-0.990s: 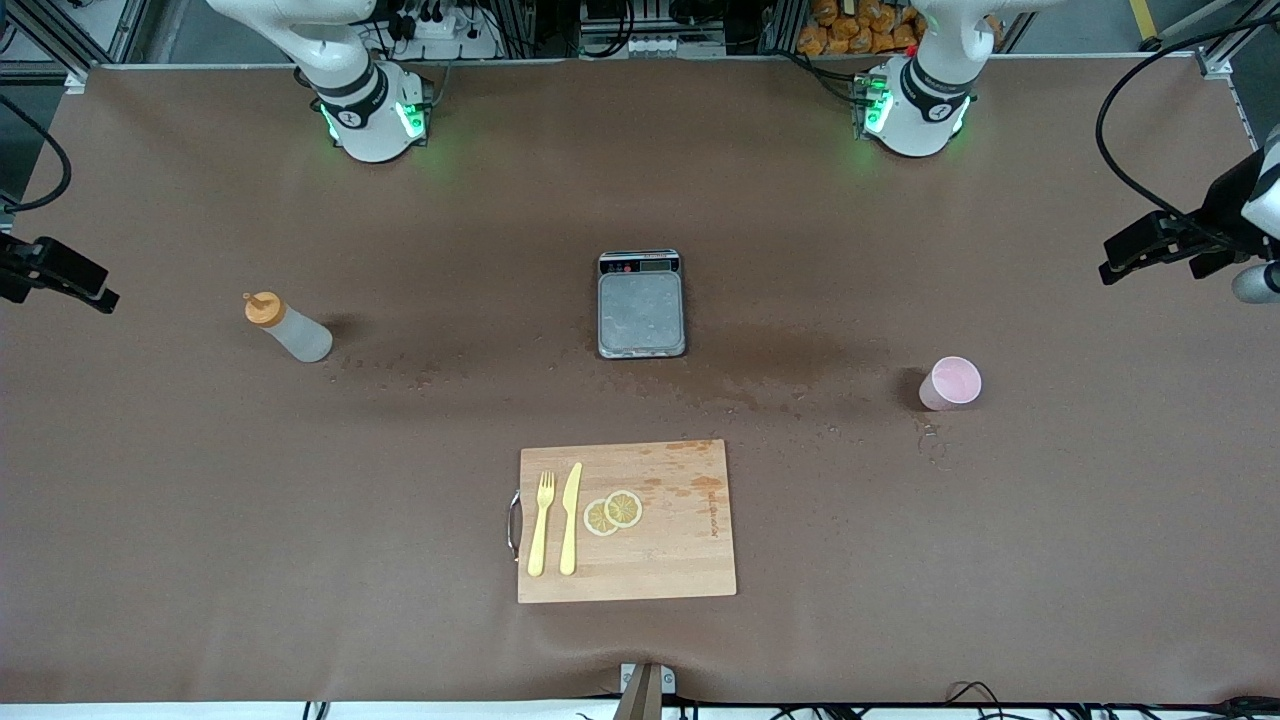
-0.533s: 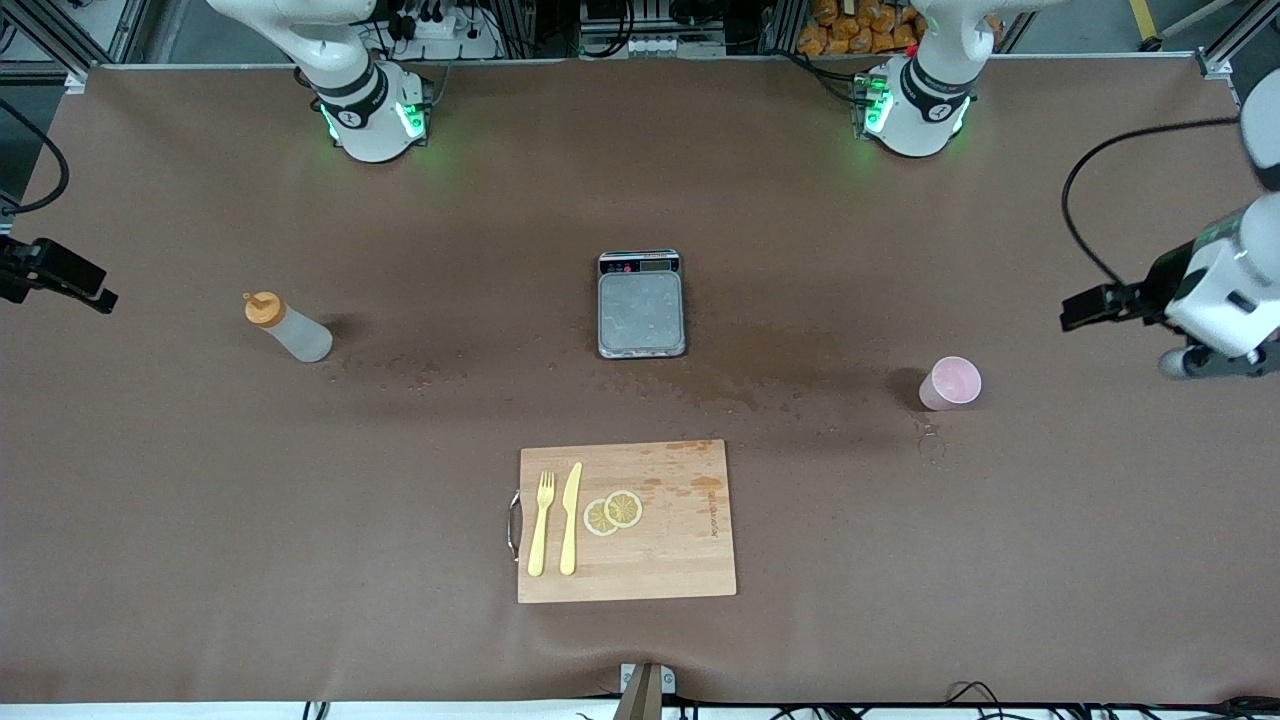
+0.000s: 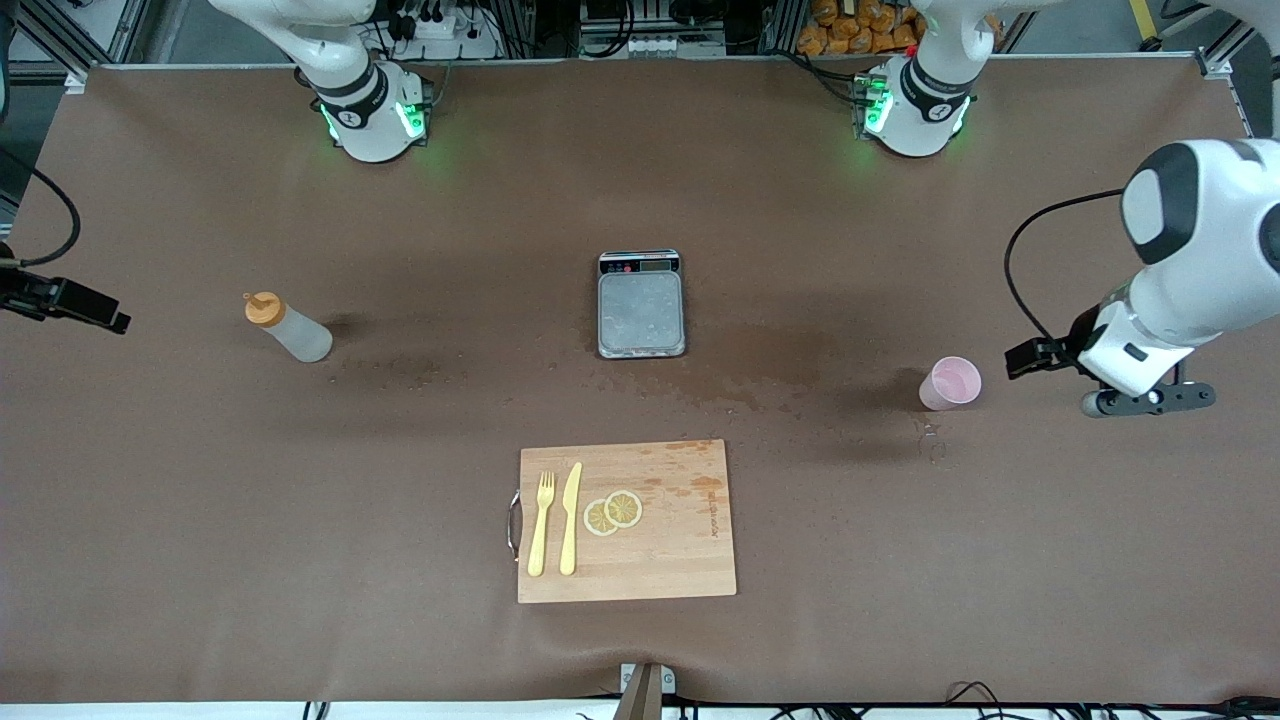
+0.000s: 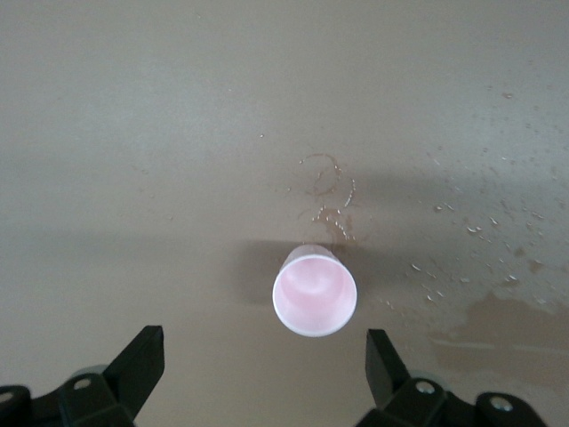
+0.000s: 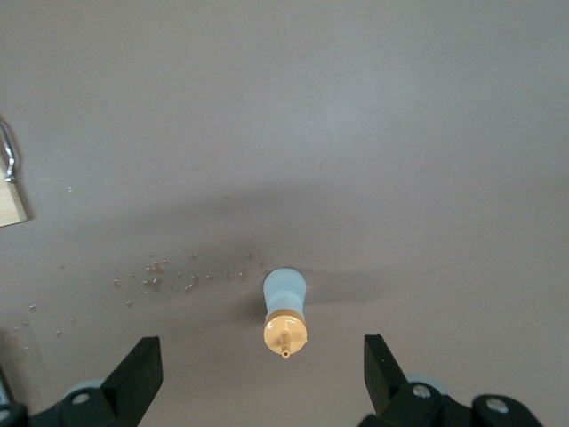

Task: Add sauce to pink cup with both arms
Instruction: 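Grasp the pink cup with the left gripper while the right gripper reaches the bottle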

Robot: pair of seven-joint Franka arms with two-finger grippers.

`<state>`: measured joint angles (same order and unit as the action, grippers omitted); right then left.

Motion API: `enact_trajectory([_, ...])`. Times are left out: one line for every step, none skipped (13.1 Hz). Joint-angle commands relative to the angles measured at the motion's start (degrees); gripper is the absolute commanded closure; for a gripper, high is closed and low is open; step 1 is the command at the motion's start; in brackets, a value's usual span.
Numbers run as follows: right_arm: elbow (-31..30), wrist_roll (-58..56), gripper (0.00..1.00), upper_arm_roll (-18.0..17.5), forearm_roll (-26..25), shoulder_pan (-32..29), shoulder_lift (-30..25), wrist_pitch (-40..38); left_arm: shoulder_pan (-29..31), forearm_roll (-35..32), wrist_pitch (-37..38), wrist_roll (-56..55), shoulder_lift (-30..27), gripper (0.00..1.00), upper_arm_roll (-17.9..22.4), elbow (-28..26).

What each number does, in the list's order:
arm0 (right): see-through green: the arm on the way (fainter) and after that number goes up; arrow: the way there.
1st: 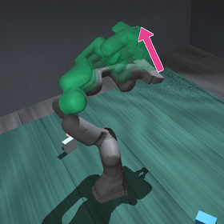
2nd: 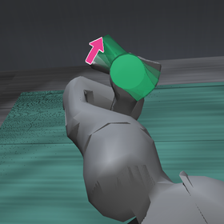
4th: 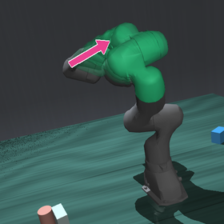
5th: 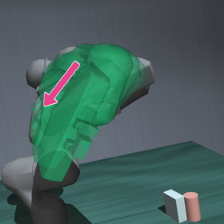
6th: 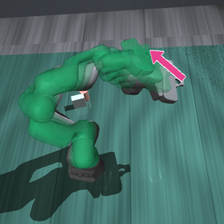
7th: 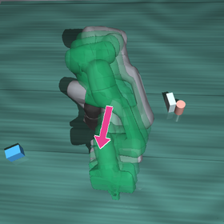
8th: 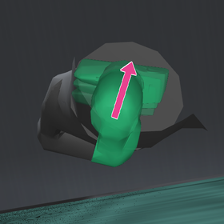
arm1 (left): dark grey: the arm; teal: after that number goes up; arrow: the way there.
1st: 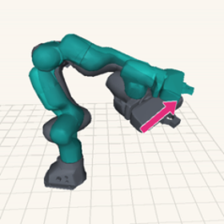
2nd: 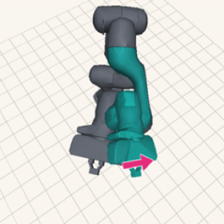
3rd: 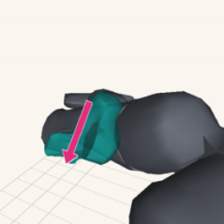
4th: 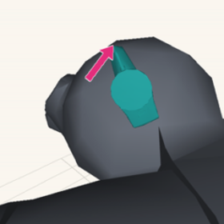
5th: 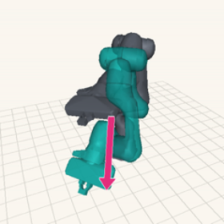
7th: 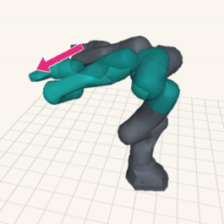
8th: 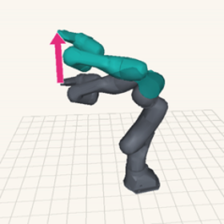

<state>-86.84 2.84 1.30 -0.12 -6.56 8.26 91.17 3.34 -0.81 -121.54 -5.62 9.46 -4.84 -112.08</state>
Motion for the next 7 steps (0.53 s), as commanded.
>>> enact_trajectory([0.7,-0.8,0.0,-0.7,0.6,-1.5,2.1,-0.6,1.4,-1.3,-9.1,0.9,0.6,0.0,0.1,-6.6])
enact_trajectory([0.6,-0.4,0.0,-0.7,0.5,-1.4,2.3,-0.8,1.4,-1.3,-10.5,0.9,1.9,0.0,0.1,-7.0])
enact_trajectory([0.7,-0.4,0.0,-0.6,0.0,-1.1,2.9,-0.7,1.6,-1.3,-11.6,0.9,3.4,0.0,0.1,-7.0])
enact_trajectory([0.7,-0.8,0.0,-0.7,-0.6,-1.4,3.5,-0.7,1.7,-1.3,-13.3,1.0,4.7,0.0,0.1,-7.1])
enact_trajectory([0.7,-1.1,0.0,-0.7,-0.6,-1.7,4.3,-0.5,1.6,-1.5,-14.7,1.2,5.9,0.0,0.1,-7.4])
enact_trajectory([0.8,-1.1,0.0,-0.7,-0.7,-1.7,5.4,-0.4,1.7,-1.9,-15.9,1.2,6.6,0.0,0.1,-8.1])
enact_trajectory([0.8,-1.0,0.0,-0.7,-0.8,-1.7,5.7,-0.4,1.6,-1.9,-17.1,1.2,6.7,0.0,0.1,-9.5])
